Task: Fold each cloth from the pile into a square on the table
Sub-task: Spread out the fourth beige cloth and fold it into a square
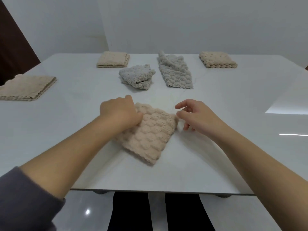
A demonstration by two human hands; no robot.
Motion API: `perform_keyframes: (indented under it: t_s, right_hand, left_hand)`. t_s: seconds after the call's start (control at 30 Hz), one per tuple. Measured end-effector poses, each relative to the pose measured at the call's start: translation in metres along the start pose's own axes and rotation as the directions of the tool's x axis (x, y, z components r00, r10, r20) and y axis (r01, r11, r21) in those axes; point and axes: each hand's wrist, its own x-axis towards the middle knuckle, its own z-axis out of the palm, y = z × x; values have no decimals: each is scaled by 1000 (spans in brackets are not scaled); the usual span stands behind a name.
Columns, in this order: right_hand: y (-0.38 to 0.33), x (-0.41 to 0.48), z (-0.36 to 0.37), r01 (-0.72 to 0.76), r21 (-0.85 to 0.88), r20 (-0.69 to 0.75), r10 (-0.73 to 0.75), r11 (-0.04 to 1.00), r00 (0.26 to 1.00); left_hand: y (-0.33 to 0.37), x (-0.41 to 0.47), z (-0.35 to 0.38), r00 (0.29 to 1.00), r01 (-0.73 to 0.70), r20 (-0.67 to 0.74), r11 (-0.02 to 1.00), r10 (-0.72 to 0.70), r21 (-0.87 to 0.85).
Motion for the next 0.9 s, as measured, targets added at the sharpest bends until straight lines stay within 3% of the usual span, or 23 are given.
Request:
perform_keyframes:
  t_s: [0.07, 0.17, 0.23, 0.3, 0.4, 0.53, 0.6, 0.67, 0.73, 0.77, 0.9]
  right_hand:
    - [-1, 2, 5, 10, -5, 9, -10, 1000, 1000]
    - [-2, 4, 12, -4, 30, 7, 3, 1000, 1000]
    - [-2, 5, 14, -19, 53, -1, 19, 998, 1000]
    - [-2, 6, 13, -35, 66, -5, 36, 997, 999]
    - [1, 5, 9, -55, 94, 21, 53, 994, 998]
    - [-1, 1, 8, -32, 95, 116, 21, 995, 993]
    - [-9, -2, 8, -26, 70, 214, 10, 997, 977]
    - [-15, -3, 7, -24, 62, 305, 4, 998, 952]
    - [-16, 0, 8, -22, 125, 317, -19, 992, 948]
    - [-15, 3, 9, -39, 178, 288, -15, 983, 957]
    - [-16, 14, 11, -66, 423, 168, -7, 904, 986]
  left_hand:
    - [-6, -4, -10, 999, -23, -35, 996, 27, 89]
    - [0, 6, -9, 934, -344, -141, 934, 329, -99]
    - [10, 9, -6, 876, -468, -29, 833, 482, -295]
    - [19, 11, -3, 848, -490, 70, 828, 525, -273]
    - [17, 12, -6, 856, -452, 134, 848, 500, -276]
    - [-5, 12, -14, 859, -336, 166, 778, 485, -531]
    - [-16, 10, -15, 908, -199, 93, 615, 408, -763]
    - [-22, 8, -13, 961, -59, 41, 346, 274, -936]
    - [-30, 8, -9, 977, 26, 48, 103, 208, -994]
    - [-36, 8, -7, 974, 44, 55, 57, 221, -997]
    - [-60, 4, -8, 887, 19, 112, 207, 449, -978]
